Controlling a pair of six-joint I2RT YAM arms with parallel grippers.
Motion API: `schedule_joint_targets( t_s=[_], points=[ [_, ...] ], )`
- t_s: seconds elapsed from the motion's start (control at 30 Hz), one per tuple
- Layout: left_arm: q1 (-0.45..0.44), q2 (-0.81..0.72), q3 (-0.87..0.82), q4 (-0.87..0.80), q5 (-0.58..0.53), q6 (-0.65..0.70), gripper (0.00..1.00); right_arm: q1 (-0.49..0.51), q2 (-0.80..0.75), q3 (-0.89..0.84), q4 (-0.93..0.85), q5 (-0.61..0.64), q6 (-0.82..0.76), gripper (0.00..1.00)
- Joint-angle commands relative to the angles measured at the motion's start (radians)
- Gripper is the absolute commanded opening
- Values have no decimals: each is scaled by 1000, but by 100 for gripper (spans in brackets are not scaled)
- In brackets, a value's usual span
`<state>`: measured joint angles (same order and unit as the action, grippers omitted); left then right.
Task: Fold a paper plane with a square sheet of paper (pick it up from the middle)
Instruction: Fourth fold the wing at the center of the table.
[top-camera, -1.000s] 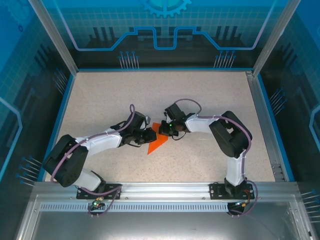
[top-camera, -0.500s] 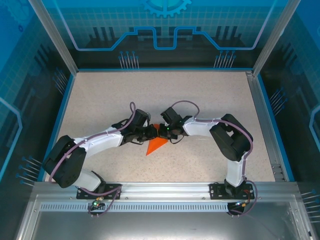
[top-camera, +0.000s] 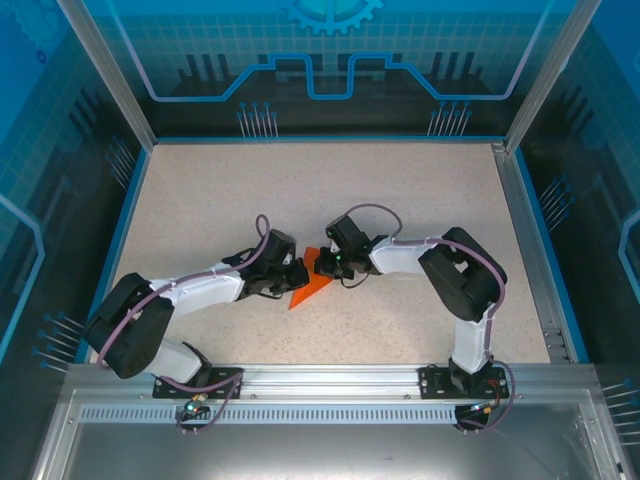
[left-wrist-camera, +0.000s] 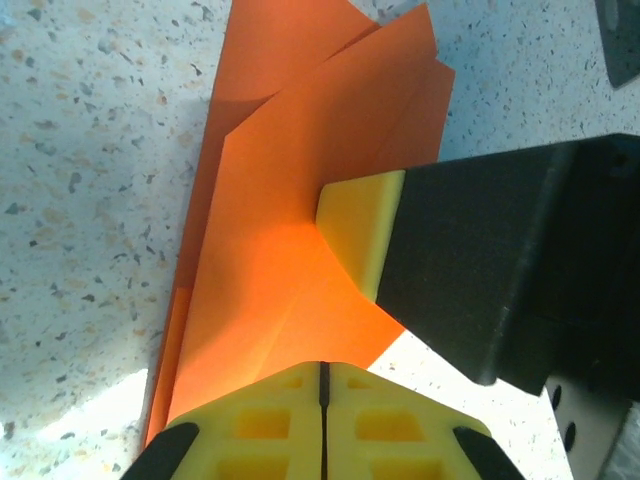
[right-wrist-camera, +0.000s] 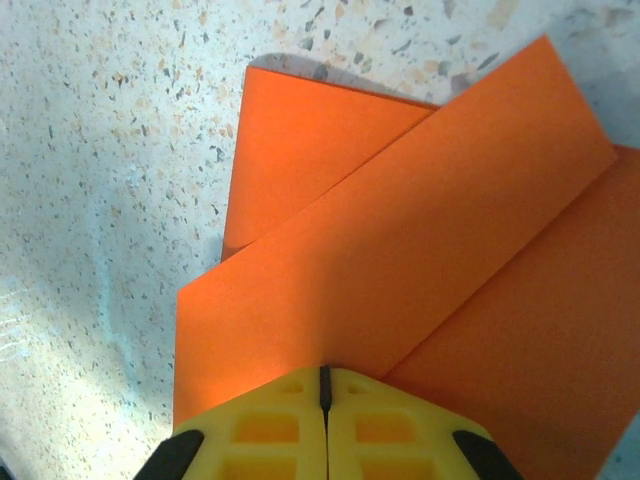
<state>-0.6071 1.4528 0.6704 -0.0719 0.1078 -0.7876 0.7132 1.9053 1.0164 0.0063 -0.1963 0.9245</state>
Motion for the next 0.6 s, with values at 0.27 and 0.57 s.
schedule_joint_targets(
  t_s=[0.27, 0.57],
  points=[
    [-14, 87, -70, 42, -28, 11, 4, -8, -83, -18, -40, 12, -17, 6],
    [-19, 64, -123, 57, -22, 18, 4, -4, -84, 104, -136, 5, -88, 8]
  ],
)
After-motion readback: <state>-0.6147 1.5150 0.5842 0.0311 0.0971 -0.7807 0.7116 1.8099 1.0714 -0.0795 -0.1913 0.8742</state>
